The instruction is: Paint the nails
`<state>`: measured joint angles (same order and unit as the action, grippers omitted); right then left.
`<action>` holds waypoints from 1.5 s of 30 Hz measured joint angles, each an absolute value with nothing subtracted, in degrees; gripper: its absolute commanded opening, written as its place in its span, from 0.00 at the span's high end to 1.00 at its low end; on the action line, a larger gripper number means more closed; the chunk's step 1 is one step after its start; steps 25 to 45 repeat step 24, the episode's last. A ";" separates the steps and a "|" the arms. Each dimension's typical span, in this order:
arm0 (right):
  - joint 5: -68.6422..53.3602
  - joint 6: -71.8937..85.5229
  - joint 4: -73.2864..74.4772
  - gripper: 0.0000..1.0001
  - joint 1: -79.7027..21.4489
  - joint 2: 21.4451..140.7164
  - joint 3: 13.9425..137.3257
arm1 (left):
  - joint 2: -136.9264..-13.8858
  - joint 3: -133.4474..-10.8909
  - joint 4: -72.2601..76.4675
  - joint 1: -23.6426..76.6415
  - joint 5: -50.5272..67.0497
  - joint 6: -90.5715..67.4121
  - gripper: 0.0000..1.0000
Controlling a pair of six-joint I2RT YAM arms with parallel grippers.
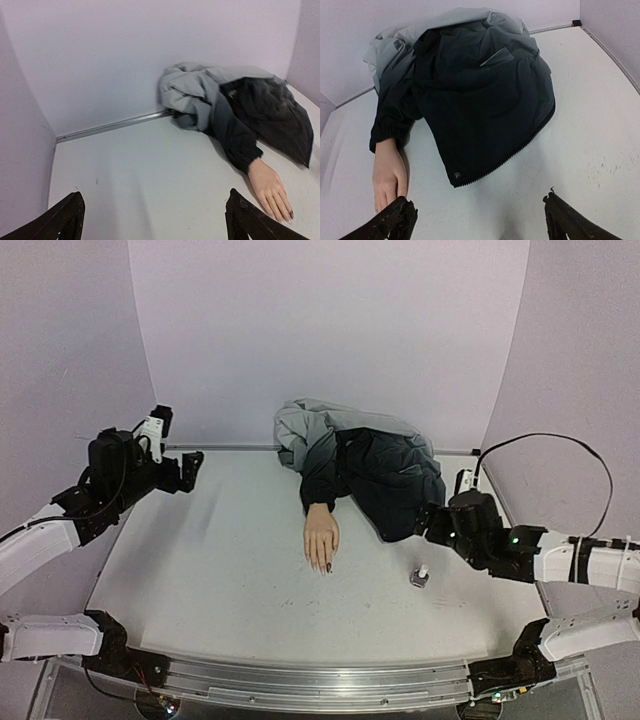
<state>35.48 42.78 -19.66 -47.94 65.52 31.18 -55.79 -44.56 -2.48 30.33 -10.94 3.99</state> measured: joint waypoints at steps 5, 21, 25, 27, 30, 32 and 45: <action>25.71 32.01 -18.61 0.02 -32.64 59.88 34.41 | -51.13 -44.56 -2.44 16.91 -10.68 1.32 0.00; 1.37 14.09 -20.01 0.02 -6.15 56.47 36.40 | -47.62 -44.56 -0.99 7.11 -4.73 -1.04 0.06; 1.45 13.41 -20.71 0.02 -6.15 55.90 36.40 | -47.64 -44.56 -0.93 7.11 -4.01 -0.93 0.06; 1.45 13.41 -20.71 0.02 -6.15 55.90 36.40 | -47.64 -44.56 -0.93 7.11 -4.01 -0.93 0.06; 1.45 13.41 -20.71 0.02 -6.15 55.90 36.40 | -47.64 -44.56 -0.93 7.11 -4.01 -0.93 0.06; 1.45 13.41 -20.71 0.02 -6.15 55.90 36.40 | -47.64 -44.56 -0.93 7.11 -4.01 -0.93 0.06; 1.45 13.41 -20.71 0.02 -6.15 55.90 36.40 | -47.64 -44.56 -0.93 7.11 -4.01 -0.93 0.06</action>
